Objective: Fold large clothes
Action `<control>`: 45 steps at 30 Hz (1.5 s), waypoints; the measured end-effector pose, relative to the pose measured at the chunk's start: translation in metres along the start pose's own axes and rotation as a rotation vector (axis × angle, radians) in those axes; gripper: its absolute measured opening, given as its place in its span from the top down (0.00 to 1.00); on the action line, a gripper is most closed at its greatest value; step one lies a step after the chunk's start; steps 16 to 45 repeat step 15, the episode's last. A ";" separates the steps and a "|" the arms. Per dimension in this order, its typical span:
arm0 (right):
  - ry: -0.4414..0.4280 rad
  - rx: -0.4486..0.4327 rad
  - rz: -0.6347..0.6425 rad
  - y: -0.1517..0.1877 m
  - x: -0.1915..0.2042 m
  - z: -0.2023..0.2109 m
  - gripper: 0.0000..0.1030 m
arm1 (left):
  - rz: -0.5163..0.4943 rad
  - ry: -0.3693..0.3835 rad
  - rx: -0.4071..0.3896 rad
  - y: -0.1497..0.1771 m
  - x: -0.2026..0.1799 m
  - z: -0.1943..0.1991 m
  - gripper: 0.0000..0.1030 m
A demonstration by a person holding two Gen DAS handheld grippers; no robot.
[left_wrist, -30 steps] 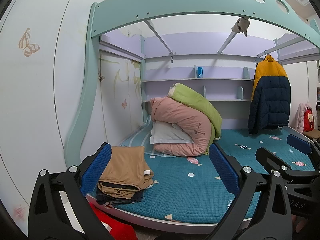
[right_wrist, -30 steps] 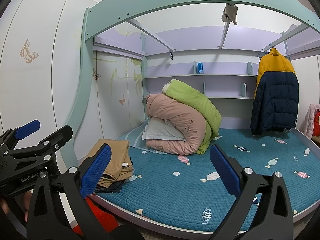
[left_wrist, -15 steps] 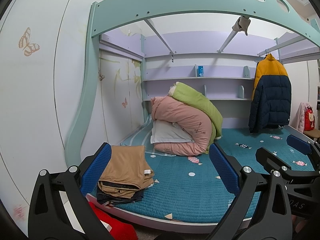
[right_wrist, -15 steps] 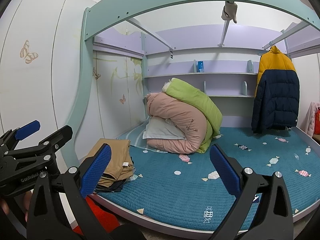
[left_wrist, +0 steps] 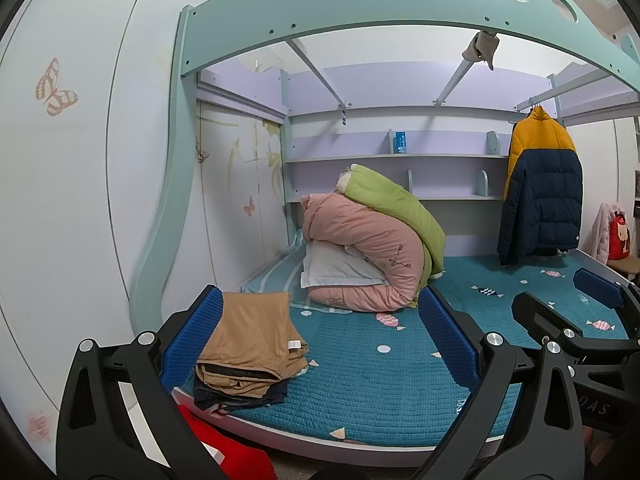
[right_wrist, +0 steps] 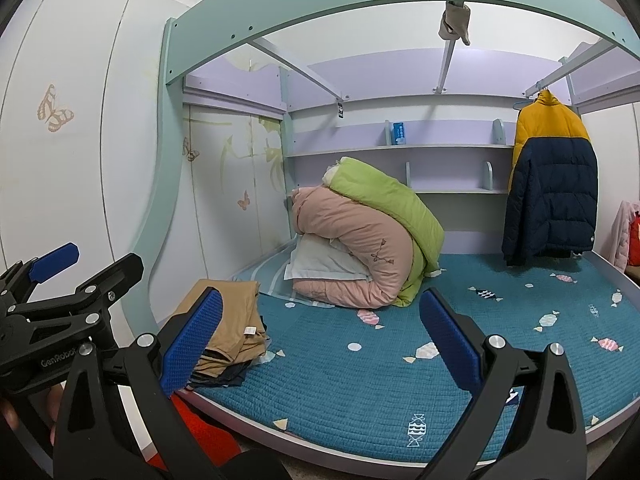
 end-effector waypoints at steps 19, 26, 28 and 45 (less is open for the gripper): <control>0.027 -0.002 -0.008 0.003 -0.003 -0.007 0.07 | -0.011 0.016 0.041 0.007 0.005 -0.020 0.05; 0.027 -0.002 -0.008 0.003 -0.003 -0.007 0.07 | -0.011 0.016 0.041 0.007 0.005 -0.020 0.05; 0.027 -0.002 -0.008 0.003 -0.003 -0.007 0.07 | -0.011 0.016 0.041 0.007 0.005 -0.020 0.05; 0.027 -0.002 -0.008 0.003 -0.003 -0.007 0.07 | -0.011 0.016 0.041 0.007 0.005 -0.020 0.05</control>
Point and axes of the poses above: each gripper's, at about its wrist camera, not at the fingertips, and z roughly against the way its jaws point, x to its left, y to its underside, the point moved 1 cm from there along -z, roughly the way its jaws point, and after that the axes turned 12 degrees about y, right-handed, at the moved point
